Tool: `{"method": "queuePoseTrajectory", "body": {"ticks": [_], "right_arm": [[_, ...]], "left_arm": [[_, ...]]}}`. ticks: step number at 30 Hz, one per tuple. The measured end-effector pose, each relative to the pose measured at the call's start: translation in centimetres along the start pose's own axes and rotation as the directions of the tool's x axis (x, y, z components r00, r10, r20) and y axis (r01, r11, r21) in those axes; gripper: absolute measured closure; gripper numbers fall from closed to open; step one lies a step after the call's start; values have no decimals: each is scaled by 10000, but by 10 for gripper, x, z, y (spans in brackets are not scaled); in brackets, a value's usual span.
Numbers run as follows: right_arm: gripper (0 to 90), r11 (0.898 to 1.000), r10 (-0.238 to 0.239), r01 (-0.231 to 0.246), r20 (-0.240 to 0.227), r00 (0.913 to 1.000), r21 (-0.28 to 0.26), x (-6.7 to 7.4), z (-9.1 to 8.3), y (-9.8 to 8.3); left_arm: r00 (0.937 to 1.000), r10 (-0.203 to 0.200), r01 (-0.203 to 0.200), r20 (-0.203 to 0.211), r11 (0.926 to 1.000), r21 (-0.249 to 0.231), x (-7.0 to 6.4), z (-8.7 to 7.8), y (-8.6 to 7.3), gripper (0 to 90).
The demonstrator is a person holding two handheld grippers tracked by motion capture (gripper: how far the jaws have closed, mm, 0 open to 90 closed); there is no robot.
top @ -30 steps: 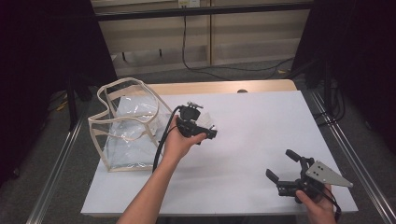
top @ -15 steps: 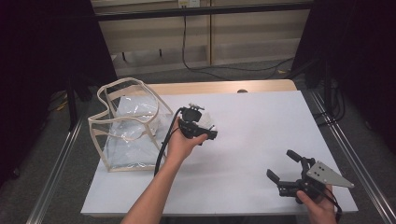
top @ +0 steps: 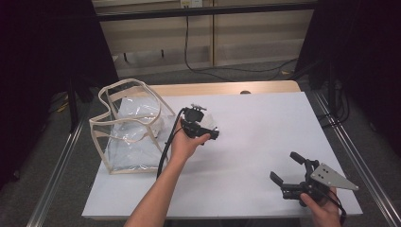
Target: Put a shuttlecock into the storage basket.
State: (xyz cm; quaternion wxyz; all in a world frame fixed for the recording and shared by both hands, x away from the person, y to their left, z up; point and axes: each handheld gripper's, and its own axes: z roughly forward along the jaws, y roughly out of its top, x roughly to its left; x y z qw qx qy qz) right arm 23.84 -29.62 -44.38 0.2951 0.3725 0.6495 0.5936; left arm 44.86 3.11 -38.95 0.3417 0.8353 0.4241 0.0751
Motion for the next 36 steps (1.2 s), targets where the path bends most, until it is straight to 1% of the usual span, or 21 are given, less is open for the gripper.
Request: {"method": "queuePoseTrajectory", "body": {"ticks": [1,2,8,10,11,13,15,16,17,18,21,27,28,31,34,36], "right_arm": [[7,10000,4,-4,-3,10000,-3,0,0,0],[7,10000,-2,2,-1,10000,1,0,0,0],[7,10000,-19,19,-6,10000,28,0,0,0],[7,10000,-12,12,-12,10000,9,0,0,0],[7,10000,-17,17,-8,10000,16,0,0,0],[7,10000,-24,24,-9,10000,22,0,0,0],[7,10000,-17,17,-12,10000,16,0,0,0],[7,10000,-6,6,-10,10000,17,0,0,0],[7,10000,-9,9,-17,10000,-3,0,0,0],[7,10000,-7,7,-14,10000,-2,0,0,0],[7,10000,-4,4,-11,10000,-7,0,0,0],[7,10000,-13,13,-28,10000,1,0,0,0],[7,10000,-14,14,-27,10000,-1,0,0,0],[7,10000,-27,27,-24,10000,21,0,0,0],[7,10000,-13,13,-50,10000,-3,1,0,0],[7,10000,-11,11,-46,10000,0,0,0,0]], "left_arm": [[10000,9,-9,-73,10000,-9,1,1,0,66],[10000,73,-73,-40,10000,3,2,1,0,64],[9999,-46,42,-151,9997,-241,8,4,1,59],[9999,-6,2,-146,9995,-307,9,6,1,58],[9998,-37,30,-210,9993,-362,9,7,1,56],[9999,43,-49,-161,9994,-333,11,8,2,56],[9996,20,-34,-297,9989,-472,12,10,2,56],[9996,111,-122,-269,9991,-412,13,11,2,56],[9996,72,-83,-270,9992,-398,14,12,2,56],[9994,128,-139,-311,9993,-345,14,13,2,56],[9988,167,-188,-451,9987,-473,16,14,3,56],[9988,114,-143,-476,9981,-607,21,16,4,56],[9984,129,-164,-548,9977,-653,21,17,4,56],[9988,176,-206,-458,9975,-672,23,20,4,63],[9980,294,-335,-568,9969,-713,24,23,4,65],[9983,238,-280,-530,9964,-803,26,25,4,65]]}}
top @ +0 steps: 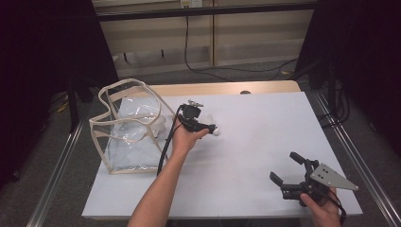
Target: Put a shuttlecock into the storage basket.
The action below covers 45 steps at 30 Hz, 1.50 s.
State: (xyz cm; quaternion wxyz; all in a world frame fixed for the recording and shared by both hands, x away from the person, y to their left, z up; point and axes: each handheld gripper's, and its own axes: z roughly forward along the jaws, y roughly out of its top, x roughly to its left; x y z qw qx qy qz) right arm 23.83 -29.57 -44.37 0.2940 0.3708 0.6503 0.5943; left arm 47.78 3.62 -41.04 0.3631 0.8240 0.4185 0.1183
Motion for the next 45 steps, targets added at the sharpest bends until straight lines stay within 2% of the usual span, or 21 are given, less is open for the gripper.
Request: {"method": "queuePoseTrajectory", "body": {"ticks": [2,3,5,7,12,13,14,16,21,23,27,29,33,35,38,42,44,45], "right_arm": [[7,10000,-9,9,15,10000,29,0,0,0],[7,10000,-5,5,13,10000,35,0,0,0],[7,10000,-5,5,-2,10000,28,0,0,0],[7,10000,-4,4,-4,10000,25,0,0,0],[7,10000,19,-19,-5,10000,23,-1,0,0],[7,10000,18,-18,-10,10000,36,-1,0,0],[7,10000,15,-15,-14,10000,24,-1,0,0],[7,10000,1,-1,-16,10000,33,0,0,0],[7,10000,14,-14,-15,10000,50,-1,0,-1],[7,10000,15,-15,-21,10000,40,-1,0,-1],[7,10000,23,-23,-29,10000,27,-1,0,-1],[7,10000,16,-15,-14,10000,51,-1,0,-1],[7,10000,-21,21,-24,10000,53,0,0,0],[7,10000,-18,18,-24,10000,47,0,0,-1],[7,10000,-38,39,-27,10000,55,0,0,-1],[7,10000,-50,50,-24,10000,68,0,1,-1],[7,10000,-50,51,-32,10000,70,0,1,-1],[7,10000,-37,38,-28,10000,75,0,0,-1]], "left_arm": [[9999,26,-26,-103,10000,-45,1,2,0,65],[10000,53,-53,1,10000,-69,2,3,1,67],[9997,246,-246,-35,9997,-38,3,5,1,82],[9998,126,-125,157,9999,-35,2,9,1,82],[9995,270,-268,183,9996,-75,3,14,1,94],[9996,170,-166,225,9997,-176,3,16,0,99],[9995,249,-248,218,9997,-67,4,16,0,107],[9992,154,-153,368,9999,-48,6,19,-1,110],[9972,206,-200,714,9998,-96,6,21,-2,160],[9963,410,-412,759,9992,4,5,21,-2,176],[9954,472,-497,829,9984,287,1,18,-3,214],[9930,618,-668,1010,9967,467,-2,16,-4,232],[9886,668,-735,1346,9963,456,-7,12,-6,281],[9841,504,-580,1704,9975,397,-10,10,-6,309],[9791,473,-551,1976,9979,341,-14,10,-7,355],[9711,576,-705,2316,9964,477,-20,13,-7,440],[9696,507,-626,2393,9971,424,-22,15,-7,463],[9710,475,-595,2343,9972,445,-22,17,-7,468]]}}
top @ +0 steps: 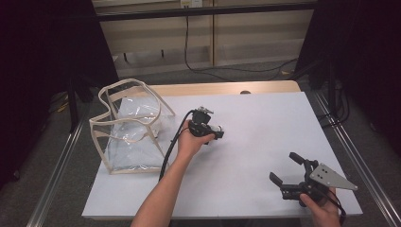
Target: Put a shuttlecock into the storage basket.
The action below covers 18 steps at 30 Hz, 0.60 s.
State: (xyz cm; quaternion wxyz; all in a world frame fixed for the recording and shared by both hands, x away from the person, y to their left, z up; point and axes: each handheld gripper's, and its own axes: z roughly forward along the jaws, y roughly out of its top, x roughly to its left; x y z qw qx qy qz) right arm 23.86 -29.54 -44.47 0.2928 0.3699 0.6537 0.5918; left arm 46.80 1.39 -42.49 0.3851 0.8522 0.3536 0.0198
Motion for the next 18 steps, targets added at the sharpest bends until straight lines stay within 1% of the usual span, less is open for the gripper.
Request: {"method": "queuePoseTrajectory", "body": {"ticks": [1,3,4,5,6,7,9,10,12,14,15,17,18], "right_arm": [[7,10000,27,-27,-3,10000,-6,0,0,0],[7,10000,19,-19,-12,10000,19,0,0,0],[7,10000,29,-29,-21,10000,26,0,0,0],[7,10000,27,-27,-30,10000,4,0,0,0],[7,10000,-6,6,-31,10000,-9,0,0,0],[7,10000,10,-10,-29,10000,3,0,0,0],[7,10000,53,-53,-16,10000,-9,0,0,0],[7,10000,51,-51,-27,10000,-28,-1,0,0],[7,10000,73,-73,-25,10000,-35,0,0,0],[7,10000,62,-62,-12,10000,-28,0,0,0],[7,10000,55,-55,-11,10000,-16,0,0,0],[7,10000,53,-53,-20,10000,-21,0,0,0],[7,10000,46,-46,-18,10000,-17,0,0,0]], "left_arm": [[10000,-61,61,-58,10000,-41,0,2,0,471],[9998,-35,35,-171,10000,-23,0,5,-1,507],[9995,-144,140,-289,9998,-143,-1,7,-1,510],[9995,-156,153,-279,9998,-116,-1,8,-2,535],[9990,-130,124,-425,9998,-140,-1,9,-2,559],[9982,-85,75,-586,9998,-165,-2,10,-2,564],[9986,-125,114,-508,9997,-207,-2,12,-2,609],[9982,-108,95,-598,9997,-223,-2,13,-2,617],[9981,-112,96,-604,9996,-266,-2,14,-2,644],[9968,-214,191,-776,9994,-300,-2,14,-2,657],[9966,-279,252,-774,9991,-349,-1,15,-3,671],[9972,-279,259,-693,9992,-297,0,15,-3,706],[9973,-331,313,-653,9991,-294,0,15,-3,740]]}}
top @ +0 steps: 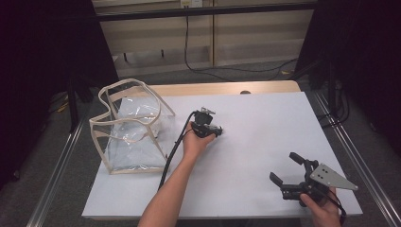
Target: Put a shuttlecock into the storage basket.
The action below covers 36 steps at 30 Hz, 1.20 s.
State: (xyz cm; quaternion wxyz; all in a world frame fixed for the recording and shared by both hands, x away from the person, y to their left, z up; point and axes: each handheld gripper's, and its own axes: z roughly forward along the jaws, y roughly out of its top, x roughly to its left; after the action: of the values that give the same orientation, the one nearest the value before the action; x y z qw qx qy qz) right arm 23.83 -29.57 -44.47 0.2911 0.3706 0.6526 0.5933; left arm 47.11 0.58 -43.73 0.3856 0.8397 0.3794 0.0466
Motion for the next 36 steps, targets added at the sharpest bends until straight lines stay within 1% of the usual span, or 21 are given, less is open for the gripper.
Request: {"method": "queuePoseTrajectory", "body": {"ticks": [2,3,5,6,7,8,15,17,18,23,26,30,34,36], "right_arm": [[8,10000,14,-14,9,10000,5,0,0,0],[8,10000,35,-35,11,10000,-5,0,0,0],[7,10000,55,-55,4,10000,-20,0,0,0],[7,10000,37,-37,5,10000,-14,0,-1,0],[8,10000,18,-18,20,10000,-6,0,-1,0],[7,10000,15,-15,15,10000,-13,0,-1,0],[8,10000,4,-4,30,10000,-7,0,-1,0],[7,10000,-46,46,31,10000,-2,0,-1,0],[7,10000,-44,44,25,10000,-6,0,-1,0],[7,10000,-44,44,4,10000,-18,0,0,0],[7,10000,-64,64,8,10000,-22,0,0,0],[7,10000,-71,71,16,10000,-19,0,0,0],[7,10000,-56,56,27,10000,-2,1,0,0],[7,10000,-62,62,22,10000,-25,0,0,0]], "left_arm": [[9998,-148,149,110,9999,-77,1,-1,0,837],[9995,-254,255,202,9997,-21,1,-2,1,855],[9992,-322,321,250,9995,42,1,-4,1,869],[9982,-476,476,363,9989,1,0,-4,2,873],[9979,-500,499,422,9987,29,1,-6,2,875],[9981,-469,469,396,9989,25,0,-7,2,875],[9962,-482,473,727,9988,136,-3,-19,6,876],[9966,-445,437,695,9990,131,-4,-23,8,876],[9960,-453,443,766,9989,144,-4,-26,8,876],[9954,-460,452,846,9989,115,-4,-38,11,876],[9942,-551,545,924,9985,86,-4,-45,13,876],[9939,-550,537,956,9984,167,-5,-52,14,877],[9927,-634,615,1023,9979,221,-7,-57,17,878],[9932,-528,503,1036,9984,264,-8,-61,19,878]]}}
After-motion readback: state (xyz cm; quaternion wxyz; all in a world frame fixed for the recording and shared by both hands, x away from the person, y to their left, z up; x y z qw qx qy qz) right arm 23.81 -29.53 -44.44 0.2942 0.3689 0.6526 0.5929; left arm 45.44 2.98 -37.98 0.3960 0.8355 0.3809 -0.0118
